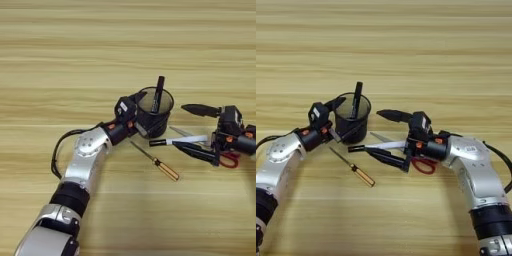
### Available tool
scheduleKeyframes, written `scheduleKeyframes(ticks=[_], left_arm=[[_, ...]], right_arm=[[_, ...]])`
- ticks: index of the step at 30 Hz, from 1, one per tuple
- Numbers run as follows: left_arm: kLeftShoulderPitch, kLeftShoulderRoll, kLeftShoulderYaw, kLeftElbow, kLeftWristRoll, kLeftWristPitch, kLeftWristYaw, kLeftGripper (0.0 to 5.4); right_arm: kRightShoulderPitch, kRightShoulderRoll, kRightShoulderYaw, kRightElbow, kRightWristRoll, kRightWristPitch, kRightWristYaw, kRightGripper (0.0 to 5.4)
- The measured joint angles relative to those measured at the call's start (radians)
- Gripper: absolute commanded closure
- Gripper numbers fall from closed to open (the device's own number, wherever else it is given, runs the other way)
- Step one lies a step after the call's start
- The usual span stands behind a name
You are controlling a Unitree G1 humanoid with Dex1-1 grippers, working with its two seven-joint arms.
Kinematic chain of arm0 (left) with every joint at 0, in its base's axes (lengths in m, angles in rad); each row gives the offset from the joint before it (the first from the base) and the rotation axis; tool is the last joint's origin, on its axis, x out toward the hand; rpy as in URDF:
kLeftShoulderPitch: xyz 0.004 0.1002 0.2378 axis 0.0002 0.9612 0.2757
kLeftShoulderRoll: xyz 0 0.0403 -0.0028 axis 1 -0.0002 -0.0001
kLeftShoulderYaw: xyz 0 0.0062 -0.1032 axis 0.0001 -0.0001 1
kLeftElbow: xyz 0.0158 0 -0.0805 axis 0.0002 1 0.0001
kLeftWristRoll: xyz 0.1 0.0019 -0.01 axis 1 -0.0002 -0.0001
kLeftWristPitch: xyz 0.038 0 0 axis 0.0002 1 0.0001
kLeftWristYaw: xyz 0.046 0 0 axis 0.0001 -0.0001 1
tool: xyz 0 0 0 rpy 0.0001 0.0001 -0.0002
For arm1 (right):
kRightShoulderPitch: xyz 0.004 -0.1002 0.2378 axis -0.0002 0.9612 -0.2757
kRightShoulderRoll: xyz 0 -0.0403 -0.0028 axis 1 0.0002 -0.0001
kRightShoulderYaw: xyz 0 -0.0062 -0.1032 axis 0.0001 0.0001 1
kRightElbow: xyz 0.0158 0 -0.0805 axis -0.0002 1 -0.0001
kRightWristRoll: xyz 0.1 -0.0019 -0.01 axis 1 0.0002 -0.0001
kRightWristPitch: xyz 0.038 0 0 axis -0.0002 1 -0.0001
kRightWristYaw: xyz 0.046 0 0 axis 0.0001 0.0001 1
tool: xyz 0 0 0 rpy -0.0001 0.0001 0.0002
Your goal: Move the objects on the table
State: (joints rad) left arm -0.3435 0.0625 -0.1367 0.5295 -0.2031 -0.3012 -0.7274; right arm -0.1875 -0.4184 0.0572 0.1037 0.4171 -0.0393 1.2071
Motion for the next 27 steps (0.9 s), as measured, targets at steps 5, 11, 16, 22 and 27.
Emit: scheduleKeyframes(ticks=[5, 11, 16, 22, 27], left_arm=[[0.031, 0.000, 0.005, -0.042, -0.001, 0.030, -0.001, 0.71], [0.059, 0.009, 0.005, -0.073, -0.001, 0.052, -0.004, 0.71], [0.072, 0.013, 0.002, -0.085, 0.000, 0.052, -0.006, 0.71], [0.078, 0.014, -0.007, -0.066, 0.006, 0.045, -0.005, 0.71], [0.078, 0.012, -0.008, -0.053, 0.007, 0.026, -0.003, 0.71]], right_arm=[[0.000, 0.000, 0.000, -0.002, 0.000, 0.000, 0.000, 0.00], [0.000, 0.000, 0.000, -0.008, 0.000, 0.000, 0.000, 0.00], [0.000, 0.000, 0.000, -0.010, 0.000, 0.000, 0.000, 0.00], [0.000, 0.000, -0.002, -0.018, 0.003, 0.001, 0.000, 0.00], [0.000, 0.000, -0.003, -0.021, 0.013, 0.002, 0.000, 0.00]])
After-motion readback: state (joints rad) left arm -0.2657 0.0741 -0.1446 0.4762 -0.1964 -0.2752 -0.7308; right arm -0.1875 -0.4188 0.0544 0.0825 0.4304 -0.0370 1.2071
